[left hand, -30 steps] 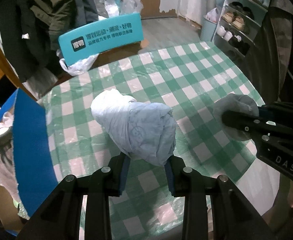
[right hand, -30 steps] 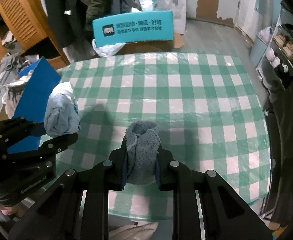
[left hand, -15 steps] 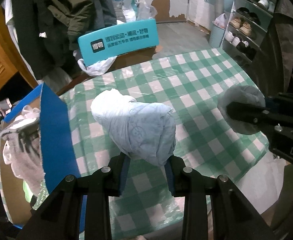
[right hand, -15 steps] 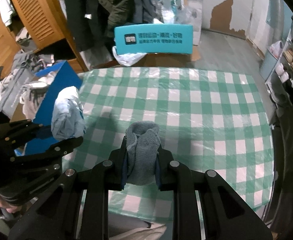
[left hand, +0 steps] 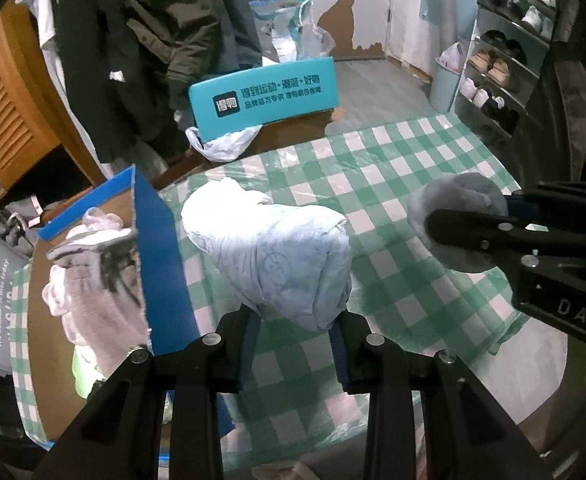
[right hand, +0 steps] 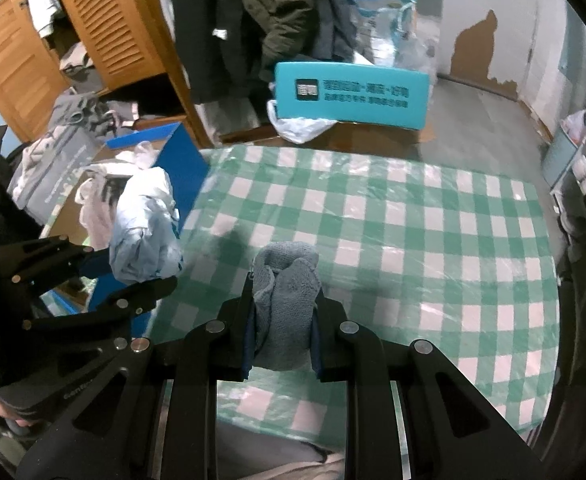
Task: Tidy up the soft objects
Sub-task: 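Carry the light blue sock and grey sock over the cardboard box with both grippers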
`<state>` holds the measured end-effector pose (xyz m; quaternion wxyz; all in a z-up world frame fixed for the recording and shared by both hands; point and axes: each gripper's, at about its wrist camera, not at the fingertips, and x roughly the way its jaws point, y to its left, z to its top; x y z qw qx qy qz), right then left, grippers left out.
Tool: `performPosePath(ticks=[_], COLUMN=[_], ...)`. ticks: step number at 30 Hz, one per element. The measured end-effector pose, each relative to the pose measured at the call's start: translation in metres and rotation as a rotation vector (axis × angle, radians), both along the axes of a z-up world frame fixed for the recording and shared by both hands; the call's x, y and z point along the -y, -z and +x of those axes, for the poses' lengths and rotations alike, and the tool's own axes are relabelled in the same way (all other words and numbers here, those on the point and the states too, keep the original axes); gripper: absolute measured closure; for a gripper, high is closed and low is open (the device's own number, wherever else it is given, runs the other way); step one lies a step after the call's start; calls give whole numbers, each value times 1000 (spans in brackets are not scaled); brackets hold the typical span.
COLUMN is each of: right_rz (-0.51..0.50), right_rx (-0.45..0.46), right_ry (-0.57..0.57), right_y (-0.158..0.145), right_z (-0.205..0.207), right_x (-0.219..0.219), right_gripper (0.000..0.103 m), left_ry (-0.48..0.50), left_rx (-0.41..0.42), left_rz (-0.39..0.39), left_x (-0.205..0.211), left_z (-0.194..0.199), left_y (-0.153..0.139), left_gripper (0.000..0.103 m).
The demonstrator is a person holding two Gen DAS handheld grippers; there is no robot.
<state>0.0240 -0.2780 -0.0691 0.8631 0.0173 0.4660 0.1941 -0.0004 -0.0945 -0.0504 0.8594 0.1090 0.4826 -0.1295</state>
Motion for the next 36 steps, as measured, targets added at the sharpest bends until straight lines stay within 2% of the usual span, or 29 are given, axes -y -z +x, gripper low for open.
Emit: performPosePath(ticks=[22,36], right_rz=[33,38], right_rx=[41,25], right_ry=[-167,-270], right_y=[-32,-37], right_z=[-2,3], right_x=[-87,-158], right_gripper=[84,84], left_ry=[-120,-273], left_rx=[51,41], left_rz=[-39,-76], left_x=[-82,-164], left_z=[-17,-18], left_y=[-26,-21], left_gripper=[70,70])
